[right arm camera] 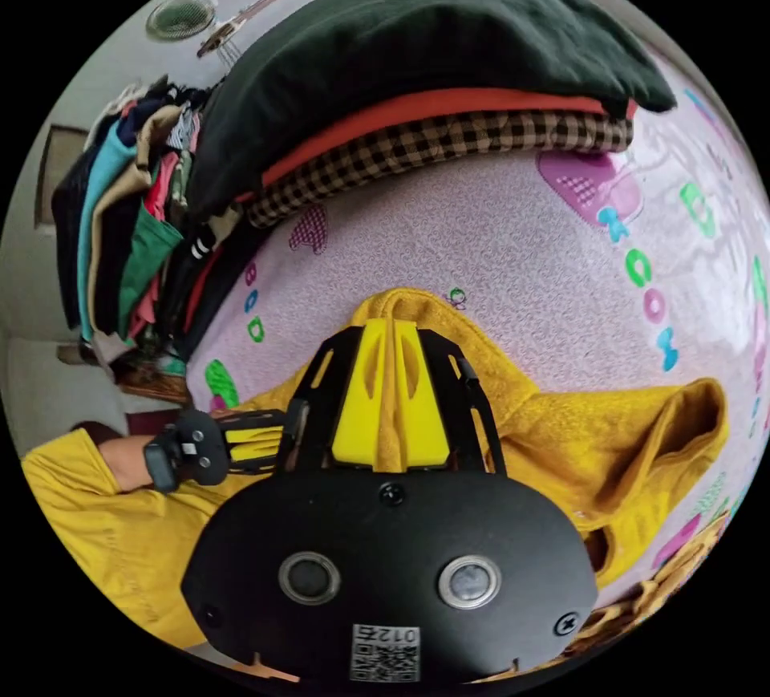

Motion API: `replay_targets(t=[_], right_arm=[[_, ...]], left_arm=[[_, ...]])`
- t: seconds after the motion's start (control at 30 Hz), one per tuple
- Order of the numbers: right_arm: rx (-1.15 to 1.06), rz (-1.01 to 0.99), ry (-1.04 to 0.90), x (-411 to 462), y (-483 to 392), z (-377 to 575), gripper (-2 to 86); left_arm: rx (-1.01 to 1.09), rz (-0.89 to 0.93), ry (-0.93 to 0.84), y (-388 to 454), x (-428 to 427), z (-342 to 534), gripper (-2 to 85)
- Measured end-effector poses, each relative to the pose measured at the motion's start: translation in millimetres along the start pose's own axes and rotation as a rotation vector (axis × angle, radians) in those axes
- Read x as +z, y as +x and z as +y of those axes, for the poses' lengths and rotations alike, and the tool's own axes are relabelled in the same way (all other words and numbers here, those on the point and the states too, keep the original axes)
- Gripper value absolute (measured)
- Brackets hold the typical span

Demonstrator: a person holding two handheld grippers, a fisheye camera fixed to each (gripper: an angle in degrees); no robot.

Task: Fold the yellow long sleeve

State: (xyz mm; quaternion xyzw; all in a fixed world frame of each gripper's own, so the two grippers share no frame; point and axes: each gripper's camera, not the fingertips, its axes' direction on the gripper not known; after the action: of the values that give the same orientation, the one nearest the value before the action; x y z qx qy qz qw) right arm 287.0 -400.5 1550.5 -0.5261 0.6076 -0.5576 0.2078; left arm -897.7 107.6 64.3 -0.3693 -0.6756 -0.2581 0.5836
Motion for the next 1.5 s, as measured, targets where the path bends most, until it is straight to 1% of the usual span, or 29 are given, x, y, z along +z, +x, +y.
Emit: replay_targets(t=[0.03, 0.17, 0.27, 0.37, 0.47, 0.57, 0.63, 0.67, 0.73, 0.83, 0.87, 0.9, 0.97, 1.03, 1.07, 1.13, 1.2, 1.27, 1.37, 1.43, 1.5], right_arm=[[0.037, -0.032, -0.017, 6, 6, -2, 6.1], [0.071, -0.061, -0.034, 22, 8, -5, 7.0], [0.080, -0.005, -0.031, 32, 2, -9, 6.3], [0.033, 0.098, -0.037, 37, -8, -13, 3.8], [-0.061, 0.161, -0.062, 32, -16, -19, 2.5], [-0.236, 0.262, -0.111, 25, -33, -26, 1.9], [-0.437, 0.376, -0.163, 26, -51, -24, 1.6], [-0.480, 0.402, -0.176, 27, -55, -24, 1.5], [-0.634, 0.495, -0.215, 30, -68, -18, 1.3], [-0.803, 0.603, -0.256, 31, -79, -8, 1.2], [-0.811, 0.608, -0.259, 30, -79, -7, 1.1], [-0.786, 0.577, -0.244, 24, -75, -9, 1.1], [-0.636, 0.434, -0.212, 10, -54, -21, 1.1], [-0.337, 0.173, -0.187, -4, -1, -34, 1.2], [-0.262, 0.108, -0.175, -6, 14, -35, 1.2], [-0.035, -0.104, -0.132, -8, 60, -29, 1.4], [0.073, -0.186, -0.110, -6, 79, -21, 1.4], [0.089, -0.206, -0.084, -8, 83, -15, 1.4], [0.057, -0.166, -0.089, -14, 78, -7, 1.5], [0.034, -0.119, -0.097, -20, 71, 0, 1.6], [0.020, -0.088, -0.093, -24, 66, 7, 1.7]], left_arm=[[-0.003, 0.002, 0.004, -1, -1, 1, 0.4], [-0.007, 0.005, 0.010, -3, -2, 2, 0.3], [-0.010, 0.006, 0.013, -4, -3, 2, 0.3], [-0.011, 0.010, 0.010, -6, -5, 0, 0.3], [-0.015, 0.017, 0.011, -9, -7, -1, 0.3], [-0.016, 0.011, 0.011, -9, -9, -3, 0.3], [-0.014, 0.000, 0.009, -9, -11, -6, 0.3], [-0.013, -0.002, 0.007, -9, -12, -7, 0.3], [-0.008, -0.010, -0.002, -9, -14, -11, 0.3], [-0.013, 0.005, -0.006, -14, -17, -14, 0.3], [-0.017, 0.011, -0.005, -15, -18, -14, 0.3], [-0.027, 0.022, -0.003, -18, -19, -15, 0.3], [-0.035, 0.035, -0.004, -22, -20, -18, 0.3], [-0.029, 0.042, -0.019, -25, -23, -24, 0.3], [-0.025, 0.040, -0.025, -25, -23, -26, 0.3], [0.005, 0.036, -0.063, -26, -27, -37, 0.4], [0.035, 0.029, -0.104, -27, -33, -48, 0.4], [0.044, 0.022, -0.107, -32, -42, -60, 0.3], [0.007, 0.050, -0.067, -48, -50, -83, 0.3], [-0.056, 0.089, -0.064, -63, -48, -106, 0.3], [-0.066, 0.143, -0.059, -68, -42, -123, 0.3]])
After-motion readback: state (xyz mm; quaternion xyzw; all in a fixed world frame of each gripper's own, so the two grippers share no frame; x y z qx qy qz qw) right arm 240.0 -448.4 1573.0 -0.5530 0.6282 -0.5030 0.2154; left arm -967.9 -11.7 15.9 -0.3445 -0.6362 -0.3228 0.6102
